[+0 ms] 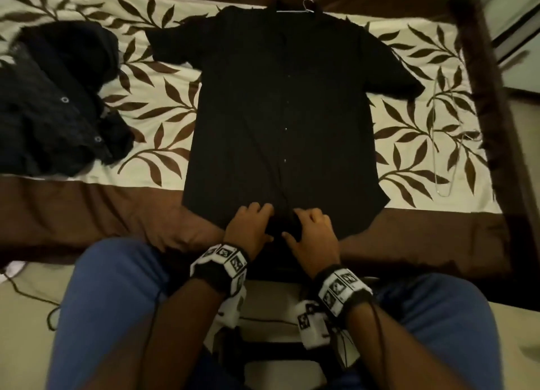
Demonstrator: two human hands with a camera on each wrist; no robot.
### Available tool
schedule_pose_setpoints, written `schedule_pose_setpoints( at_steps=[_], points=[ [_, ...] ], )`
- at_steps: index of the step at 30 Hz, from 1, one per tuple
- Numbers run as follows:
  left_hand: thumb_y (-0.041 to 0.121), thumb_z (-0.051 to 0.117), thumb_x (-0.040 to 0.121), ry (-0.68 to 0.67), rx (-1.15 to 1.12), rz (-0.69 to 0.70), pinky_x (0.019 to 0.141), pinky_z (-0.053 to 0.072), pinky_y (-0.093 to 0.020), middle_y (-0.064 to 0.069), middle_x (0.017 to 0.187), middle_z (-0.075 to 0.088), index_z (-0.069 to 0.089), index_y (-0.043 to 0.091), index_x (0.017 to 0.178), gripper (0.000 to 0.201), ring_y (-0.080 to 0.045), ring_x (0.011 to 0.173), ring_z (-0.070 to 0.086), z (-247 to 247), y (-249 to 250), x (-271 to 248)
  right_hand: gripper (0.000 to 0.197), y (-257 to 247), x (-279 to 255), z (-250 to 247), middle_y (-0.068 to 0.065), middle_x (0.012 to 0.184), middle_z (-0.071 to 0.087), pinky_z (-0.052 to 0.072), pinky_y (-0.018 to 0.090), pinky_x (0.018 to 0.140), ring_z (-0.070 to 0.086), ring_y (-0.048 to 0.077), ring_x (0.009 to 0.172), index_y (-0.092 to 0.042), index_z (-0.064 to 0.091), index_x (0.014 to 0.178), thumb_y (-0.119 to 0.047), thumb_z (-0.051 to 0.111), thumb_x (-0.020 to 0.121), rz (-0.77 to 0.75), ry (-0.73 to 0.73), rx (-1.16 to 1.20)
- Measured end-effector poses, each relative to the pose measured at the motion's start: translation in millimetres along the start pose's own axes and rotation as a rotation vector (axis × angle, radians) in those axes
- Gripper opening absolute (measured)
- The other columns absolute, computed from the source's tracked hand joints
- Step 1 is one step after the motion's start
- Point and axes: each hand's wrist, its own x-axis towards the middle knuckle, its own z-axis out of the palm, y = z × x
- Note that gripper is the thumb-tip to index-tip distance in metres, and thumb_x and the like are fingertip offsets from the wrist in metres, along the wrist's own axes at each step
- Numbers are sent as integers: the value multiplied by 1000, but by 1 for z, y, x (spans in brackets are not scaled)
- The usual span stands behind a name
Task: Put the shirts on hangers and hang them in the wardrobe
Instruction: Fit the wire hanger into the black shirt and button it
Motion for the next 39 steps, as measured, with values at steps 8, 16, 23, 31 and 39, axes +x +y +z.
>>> schedule_pose_setpoints(
  at_steps=[8, 16, 23, 31, 39],
  points=[
    [9, 54, 92, 215, -351, -153, 87, 47, -34, -7, 106, 69, 67, 18, 98, 17, -27, 101, 63, -7, -1, -19, 19, 3, 3, -19, 6, 101, 71, 46, 29, 81, 65, 26, 99, -14, 72, 109, -20, 63, 93, 207, 196, 437],
    [2, 53, 88, 199, -299, -120, 89, 46, -33, -9, 110, 65, 67, 19, 105, 29, -29, 105, 61, -16, -8, -27, 30, 8, 5, -39, 2, 80, 66, 46, 26, 70, 62, 16, 73, -22, 63, 113, -5, 54, 90, 25, 142, 418],
    [21, 60, 91, 248, -219, 3, 91, 47, -35, -9, 112, 61, 66, 17, 118, 28, -27, 107, 58, -8, 15, -13, 11, 0, 20, -32, 0, 92, 68, 52, 35, 78, 65, 23, 89, -27, 63, 96, -35, 58, 91, 98, -20, 182],
    [36, 69, 89, 95, 10, -104, 92, 51, -44, -12, 131, 45, 46, 15, 135, 55, -33, 119, 52, 1, 24, 4, 25, -6, 28, -31, 8, 111, 66, 52, 40, 87, 63, 31, 103, -24, 58, 116, -31, 64, 92, 204, -28, 128],
    [29, 49, 97, 132, -110, -35, 83, 52, -40, -13, 113, 65, 61, 18, 117, 26, -35, 103, 63, -17, 12, 2, 21, 3, 17, -48, 4, 107, 69, 44, 23, 88, 62, 17, 100, -15, 71, 113, -22, 59, 98, 111, 186, 415]
  ],
)
